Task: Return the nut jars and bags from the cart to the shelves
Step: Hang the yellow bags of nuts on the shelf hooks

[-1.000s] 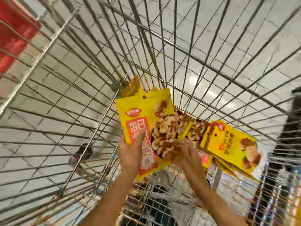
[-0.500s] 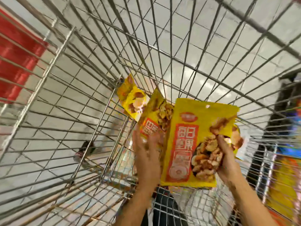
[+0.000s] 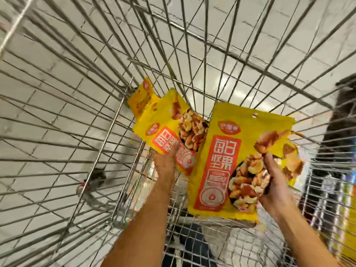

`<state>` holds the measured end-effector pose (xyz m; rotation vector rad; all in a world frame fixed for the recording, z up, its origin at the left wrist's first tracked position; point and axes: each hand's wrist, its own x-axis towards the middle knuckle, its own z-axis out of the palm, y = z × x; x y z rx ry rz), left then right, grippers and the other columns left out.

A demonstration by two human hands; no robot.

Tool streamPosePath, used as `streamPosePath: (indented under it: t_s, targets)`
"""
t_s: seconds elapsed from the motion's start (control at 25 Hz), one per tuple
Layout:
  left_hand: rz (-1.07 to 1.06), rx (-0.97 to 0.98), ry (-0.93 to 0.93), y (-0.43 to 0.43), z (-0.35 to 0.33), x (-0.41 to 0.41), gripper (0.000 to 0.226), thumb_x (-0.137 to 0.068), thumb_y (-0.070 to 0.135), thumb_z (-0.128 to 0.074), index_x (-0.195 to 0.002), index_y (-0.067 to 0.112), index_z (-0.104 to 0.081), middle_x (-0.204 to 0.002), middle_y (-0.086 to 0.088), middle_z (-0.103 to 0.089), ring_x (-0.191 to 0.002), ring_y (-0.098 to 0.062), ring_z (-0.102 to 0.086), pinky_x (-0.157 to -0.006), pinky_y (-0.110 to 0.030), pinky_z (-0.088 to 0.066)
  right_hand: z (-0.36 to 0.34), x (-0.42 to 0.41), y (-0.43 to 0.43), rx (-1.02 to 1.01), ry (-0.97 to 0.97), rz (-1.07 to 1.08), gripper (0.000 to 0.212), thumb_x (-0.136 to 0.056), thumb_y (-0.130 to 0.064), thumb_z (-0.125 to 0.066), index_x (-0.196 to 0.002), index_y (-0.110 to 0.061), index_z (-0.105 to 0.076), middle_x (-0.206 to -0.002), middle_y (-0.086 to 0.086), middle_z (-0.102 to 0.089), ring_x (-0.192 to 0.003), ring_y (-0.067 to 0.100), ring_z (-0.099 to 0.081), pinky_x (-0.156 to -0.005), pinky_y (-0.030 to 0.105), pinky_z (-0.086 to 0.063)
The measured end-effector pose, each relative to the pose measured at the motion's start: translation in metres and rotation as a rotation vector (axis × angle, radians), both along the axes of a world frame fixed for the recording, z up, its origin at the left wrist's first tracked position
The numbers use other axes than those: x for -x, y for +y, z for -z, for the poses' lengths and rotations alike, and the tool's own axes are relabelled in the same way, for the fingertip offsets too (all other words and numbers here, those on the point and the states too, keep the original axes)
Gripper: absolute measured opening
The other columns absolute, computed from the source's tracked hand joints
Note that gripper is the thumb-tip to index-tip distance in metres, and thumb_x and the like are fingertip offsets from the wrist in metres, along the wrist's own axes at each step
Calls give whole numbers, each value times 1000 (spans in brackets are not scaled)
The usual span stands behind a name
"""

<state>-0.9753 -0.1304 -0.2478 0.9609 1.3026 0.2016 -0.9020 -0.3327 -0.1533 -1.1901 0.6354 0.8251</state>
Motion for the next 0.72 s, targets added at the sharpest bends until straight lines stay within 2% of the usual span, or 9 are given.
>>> streamPosePath:
  t_s: [0.12,0.2,0.28,0.36,0.44,0.48,0.6,0.64,0.72]
  targets:
    - [-21,-144,66,6,-20,-5,52,-77,9,-74,-118,9,-42,-107,-12,-60,-84,-20,-60,-77,-35,-48,-19,-6,14,-29,-37,-18,42,-72,-48,-48,-72,-11,-68,-64,6,-69,-52,20,-67,-46,25,-55]
    - [42,-210,57,18,-51,7,41,-81,11,-71,-109,19,-41,-102,-7,-61,-75,-12,-61,-72,-29,-46,-48,-10,20,-34,-95,-16,43,-73,-49,-48,-75,-10,-67,-66,7,-68,-52,20,-66,-42,23,-52]
    - [112,-182,-46,34,-92,22,33,-84,9,-66,-109,19,-46,-98,-4,-65,-72,-7,-63,-66,-25,-49,-83,-9,21,-7,-164,-36,44,-73,-49,-50,-83,-8,-63,-69,10,-67,-53,22,-65,-42,22,-50]
    - [227,-162,-166,45,-145,30,32,-85,11,-63,-115,12,-55,-99,-4,-70,-74,-10,-68,-63,-24,-54,-129,-3,16,14,-257,-40,47,-72,-49,-51,-88,-6,-61,-78,16,-64,-60,25,-63,-48,24,-51]
    - [405,-149,-292,48,-205,34,30,-80,17,-62,-109,11,-60,-89,1,-75,-73,-11,-71,-62,-22,-56,-190,16,-1,43,-343,-2,52,-69,-53,-53,-90,-5,-62,-81,16,-64,-64,24,-64,-52,24,-52]
    - [486,-132,-362,45,-237,33,30,-76,20,-62,-105,11,-61,-84,2,-75,-72,-12,-71,-63,-25,-57,-223,33,-13,45,-381,51,53,-67,-54,-53,-86,-6,-64,-78,15,-65,-61,23,-65,-50,23,-52]
    - [718,-133,-473,14,-334,16,38,-69,31,-72,-99,11,-62,-86,-5,-73,-72,-20,-70,-79,-43,-56,-314,96,-58,-10,-534,275,47,-68,-57,-52,-65,-13,-68,-61,10,-66,-46,21,-63,-40,23,-49]
    - [767,-161,-507,-2,-363,11,34,-69,34,-74,-93,14,-60,-81,0,-72,-66,-14,-69,-74,-37,-56,-338,119,-71,-10,-574,338,49,-68,-59,-51,-60,-14,-68,-58,8,-65,-42,20,-61,-37,23,-47]
    - [909,-176,-608,-54,-423,6,22,-75,36,-69,-83,17,-61,-66,11,-71,-55,-2,-67,-55,-22,-54,-386,172,-108,53,-668,554,51,-68,-63,-52,-58,-15,-68,-55,6,-64,-40,18,-59,-37,22,-47]
